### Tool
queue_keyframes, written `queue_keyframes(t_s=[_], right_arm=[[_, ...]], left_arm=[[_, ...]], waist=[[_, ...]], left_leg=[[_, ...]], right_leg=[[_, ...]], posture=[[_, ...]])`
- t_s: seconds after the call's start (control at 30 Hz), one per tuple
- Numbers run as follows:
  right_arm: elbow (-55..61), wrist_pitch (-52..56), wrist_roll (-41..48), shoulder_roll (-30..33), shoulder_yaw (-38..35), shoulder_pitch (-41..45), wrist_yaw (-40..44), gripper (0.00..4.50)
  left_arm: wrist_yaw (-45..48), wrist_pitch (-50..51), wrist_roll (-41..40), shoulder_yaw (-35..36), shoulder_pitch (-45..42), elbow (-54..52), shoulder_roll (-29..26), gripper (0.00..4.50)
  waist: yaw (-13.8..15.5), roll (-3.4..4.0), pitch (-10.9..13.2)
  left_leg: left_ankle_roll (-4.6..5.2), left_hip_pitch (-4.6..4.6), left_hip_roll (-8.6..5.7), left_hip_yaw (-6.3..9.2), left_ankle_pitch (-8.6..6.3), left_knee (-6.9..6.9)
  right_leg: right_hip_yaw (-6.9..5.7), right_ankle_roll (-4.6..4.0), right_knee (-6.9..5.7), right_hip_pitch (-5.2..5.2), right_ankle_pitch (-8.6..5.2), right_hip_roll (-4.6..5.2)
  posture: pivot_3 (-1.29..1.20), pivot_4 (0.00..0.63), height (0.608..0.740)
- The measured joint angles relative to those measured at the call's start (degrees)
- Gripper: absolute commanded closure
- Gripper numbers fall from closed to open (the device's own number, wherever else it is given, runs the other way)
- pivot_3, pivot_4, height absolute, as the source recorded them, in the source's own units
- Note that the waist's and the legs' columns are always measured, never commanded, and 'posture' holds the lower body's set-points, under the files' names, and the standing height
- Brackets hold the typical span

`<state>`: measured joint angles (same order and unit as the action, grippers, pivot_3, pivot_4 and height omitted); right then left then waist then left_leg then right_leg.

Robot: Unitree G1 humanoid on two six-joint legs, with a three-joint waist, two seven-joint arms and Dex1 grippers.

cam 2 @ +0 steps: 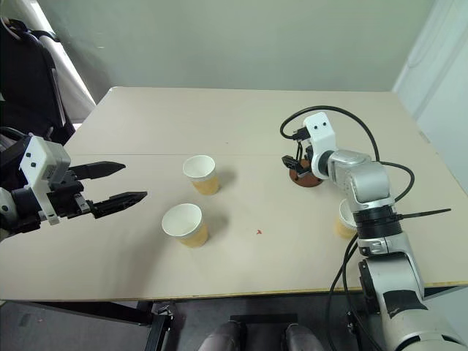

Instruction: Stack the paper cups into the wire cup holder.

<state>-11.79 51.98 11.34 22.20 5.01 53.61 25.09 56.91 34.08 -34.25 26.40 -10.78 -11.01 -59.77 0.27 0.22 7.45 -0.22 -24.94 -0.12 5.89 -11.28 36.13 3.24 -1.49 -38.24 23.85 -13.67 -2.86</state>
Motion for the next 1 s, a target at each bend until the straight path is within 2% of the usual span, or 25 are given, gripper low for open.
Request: queue_keyframes(t_s=[0.03, 0.13, 0.47, 0.6, 0.67, 0.9, 1.0], right_arm=[[-0.64, -0.9, -0.68, -0.39, 0.28, -0.04, -0.32, 0.06], [-2.88, -3.52, -2.65, -1.7, 1.05, -0.11, -1.47, 0.61], [-6.78, -8.27, -7.08, -2.81, 2.33, -0.04, -2.68, 4.36], [-7.28, -9.15, -7.42, -3.12, 2.53, 0.01, -1.58, 4.44], [-6.72, -9.1, -5.59, -2.87, 2.14, -0.02, 1.83, 4.44], [2.4, -4.84, 5.61, 3.13, 0.7, 0.15, 19.58, 4.44], [9.66, -3.2, 11.19, 6.86, 0.92, -1.01, 28.71, 4.44]], left_arm=[[-0.04, 0.0, -0.01, 0.0, 0.01, 0.0, 0.02, 0.0], [-0.25, 0.0, -0.01, 0.0, 0.02, -0.04, 0.03, 0.0], [-1.19, 0.0, 0.08, 0.36, 1.1, -0.4, 0.03, 0.0], [-1.29, -0.01, 0.12, 0.36, 1.09, -0.48, 0.03, 0.0], [-1.3, 0.0, 0.16, 0.36, 1.04, -0.49, 0.02, 0.0], [-1.21, 0.0, 0.25, 0.26, 0.07, -0.42, -0.42, 0.0], [-1.19, 0.0, 0.32, -0.28, -1.02, -0.36, -0.45, 0.0]], waist=[[0.0, 0.0, 0.0], [-0.03, 0.0, 0.0], [-0.03, -0.01, 0.0], [-0.03, -0.01, 0.0], [-0.06, -0.01, 0.0], [0.07, -0.04, -0.02], [0.02, -0.04, -0.02]], left_leg=[[0.0, 0.0, 0.0, 0.0, 0.0, 0.0], [0.0, 0.0, 0.0, 0.0, 0.0, 0.0], [-0.01, 0.0, 0.0, 0.0, 0.0, 0.0], [-0.02, 0.0, 0.0, 0.0, 0.0, 0.0], [-0.02, -0.01, 0.0, -0.01, 0.0, -0.01], [-0.09, -0.08, 0.0, -0.01, 0.05, 0.0], [-0.12, -0.05, 0.0, -0.02, 0.07, -0.01]], right_leg=[[0.0, 0.0, 0.0, 0.0, 0.0, 0.0], [0.0, 0.0, 0.0, 0.01, 0.0, 0.0], [-0.01, -0.01, 0.0, 0.01, 0.01, 0.0], [-0.01, -0.02, -0.01, 0.01, 0.01, 0.0], [-0.01, -0.02, 0.0, 0.02, 0.01, 0.0], [-0.02, -0.02, 0.07, -0.01, 0.01, 0.0], [-0.02, -0.01, 0.07, -0.02, 0.01, 0.0]], posture=[[0.0, 0.15, 0.74], [0.0, 0.15, 0.74], [0.0, 0.15, 0.74], [0.0, 0.15, 0.74], [0.0, 0.15, 0.74], [0.0, 0.15, 0.74], [0.0, 0.15, 0.74]])
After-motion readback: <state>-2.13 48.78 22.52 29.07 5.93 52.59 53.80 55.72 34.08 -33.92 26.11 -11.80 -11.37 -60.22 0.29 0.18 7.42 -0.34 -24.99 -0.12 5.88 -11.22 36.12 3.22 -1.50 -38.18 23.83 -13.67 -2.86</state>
